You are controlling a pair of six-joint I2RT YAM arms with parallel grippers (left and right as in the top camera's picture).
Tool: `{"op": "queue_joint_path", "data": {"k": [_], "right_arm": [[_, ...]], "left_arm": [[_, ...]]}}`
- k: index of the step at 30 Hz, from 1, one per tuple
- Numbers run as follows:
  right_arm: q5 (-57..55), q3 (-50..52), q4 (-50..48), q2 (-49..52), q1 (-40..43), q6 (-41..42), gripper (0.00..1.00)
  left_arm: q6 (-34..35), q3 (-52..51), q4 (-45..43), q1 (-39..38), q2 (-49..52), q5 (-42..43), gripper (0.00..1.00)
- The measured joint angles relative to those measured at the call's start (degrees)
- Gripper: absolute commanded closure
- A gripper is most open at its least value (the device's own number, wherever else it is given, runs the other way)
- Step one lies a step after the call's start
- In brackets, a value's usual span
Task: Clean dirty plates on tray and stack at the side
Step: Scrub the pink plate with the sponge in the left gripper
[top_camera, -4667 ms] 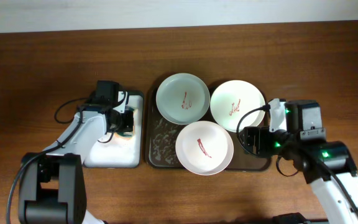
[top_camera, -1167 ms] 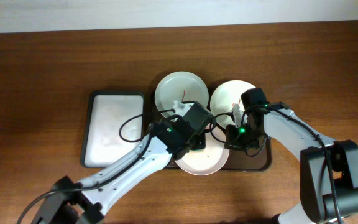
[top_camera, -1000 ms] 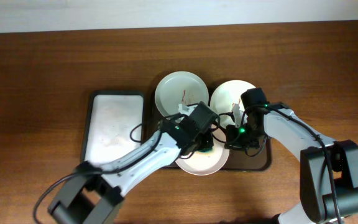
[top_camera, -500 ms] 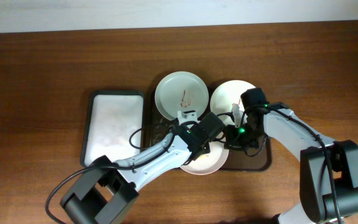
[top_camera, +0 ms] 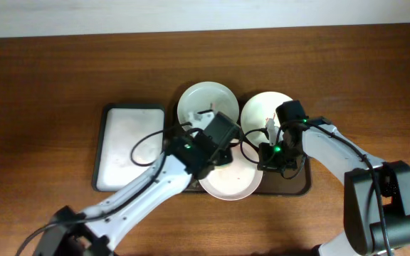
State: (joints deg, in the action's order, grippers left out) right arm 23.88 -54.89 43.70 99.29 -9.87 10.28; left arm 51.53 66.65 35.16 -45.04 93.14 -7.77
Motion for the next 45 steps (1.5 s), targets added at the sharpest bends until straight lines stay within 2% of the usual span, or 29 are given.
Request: {"op": "queue_joint_path", "data": {"k": [5, 10, 13, 18, 22, 26, 30, 34, 39, 45], "right_arm": [[0.00, -0.02, 0.39, -0.02, 0.00, 0.00, 0.96], [-0.24, -0.02, 0.39, 0.00, 0.00, 0.00, 0.96], [-0.20, -0.02, 0.42, -0.02, -0.04, 0.00, 0.96], [0.66, -0.02, 0.39, 0.00, -0.04, 0.00, 0.96], [0.92, -0.02, 0.39, -0.02, -0.09, 0.02, 0.96], [0.44, -0.02, 0.59, -0.02, -0.09, -0.02, 0.96], [0.22, -0.02, 0.61, -0.02, -0.09, 0.00, 0.96], [0.20, -0.02, 0.61, -0.02, -0.09, -0.02, 0.96], [-0.24, -0.02, 0.63, -0.02, -0.09, 0.02, 0.96], [0.22, -0.02, 0.66, -0.02, -0.09, 0.00, 0.96]], "left_arm": [[6.49, 0.00, -6.73, -2.75, 9.07, 4.26, 1.00], [7.98, 0.11, -8.55, -4.37, 13.18, 4.33, 1.00], [8.13, 0.79, -5.51, -4.70, 13.27, 1.75, 1.00], [7.87, 1.36, 1.49, -5.14, 13.27, -7.52, 1.00], [7.87, 1.33, 3.30, -5.18, 12.70, -9.68, 1.00], [7.65, 0.52, 3.69, -4.66, 9.60, -8.76, 1.00], [8.48, 0.52, -0.50, -4.46, 9.05, 0.02, 1.00], [11.41, 0.48, -2.12, -4.96, 9.07, 2.86, 1.00], [12.59, 0.48, -5.11, -8.17, 12.50, 2.97, 1.00], [12.85, 1.36, 1.29, -8.57, 12.63, -3.28, 1.00]]}}
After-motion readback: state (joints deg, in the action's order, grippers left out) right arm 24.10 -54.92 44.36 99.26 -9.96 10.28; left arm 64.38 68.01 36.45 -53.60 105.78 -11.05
